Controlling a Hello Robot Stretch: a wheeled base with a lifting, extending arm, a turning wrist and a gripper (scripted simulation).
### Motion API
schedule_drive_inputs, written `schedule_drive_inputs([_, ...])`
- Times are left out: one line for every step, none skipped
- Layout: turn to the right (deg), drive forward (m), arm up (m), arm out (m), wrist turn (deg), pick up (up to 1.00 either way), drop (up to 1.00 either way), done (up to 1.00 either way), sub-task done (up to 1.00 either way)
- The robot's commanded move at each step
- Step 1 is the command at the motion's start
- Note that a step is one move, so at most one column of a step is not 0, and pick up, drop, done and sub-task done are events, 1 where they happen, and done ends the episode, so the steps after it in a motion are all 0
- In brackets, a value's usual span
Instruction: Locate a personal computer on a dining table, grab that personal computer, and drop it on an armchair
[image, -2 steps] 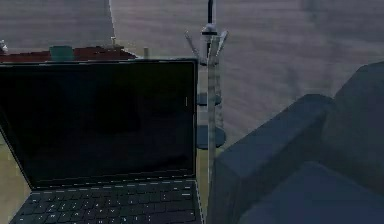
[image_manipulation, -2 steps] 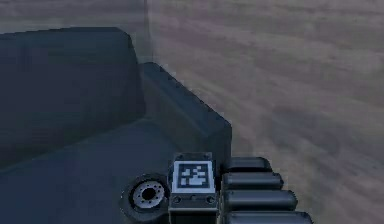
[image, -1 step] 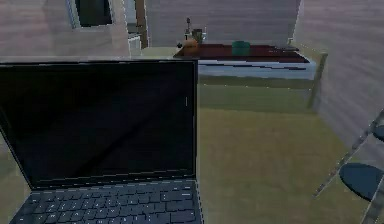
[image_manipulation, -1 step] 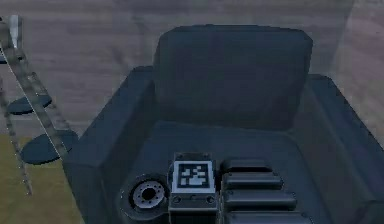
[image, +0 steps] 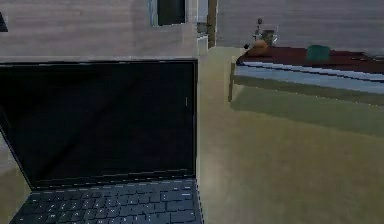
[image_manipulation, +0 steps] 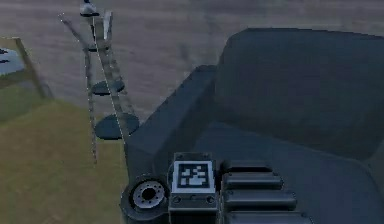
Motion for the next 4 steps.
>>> schedule_drive_inputs([45.0,0.0,0.0,0.0,0.0,0.0,0.0,0.0,0.0])
schedule_drive_inputs([45.0,0.0,0.0,0.0,0.0,0.0,0.0,0.0,0.0])
schedule_drive_inputs([45.0,0.0,0.0,0.0,0.0,0.0,0.0,0.0,0.0])
schedule_drive_inputs([0.0,0.25,0.0,0.0,0.0,0.0,0.0,0.0,0.0])
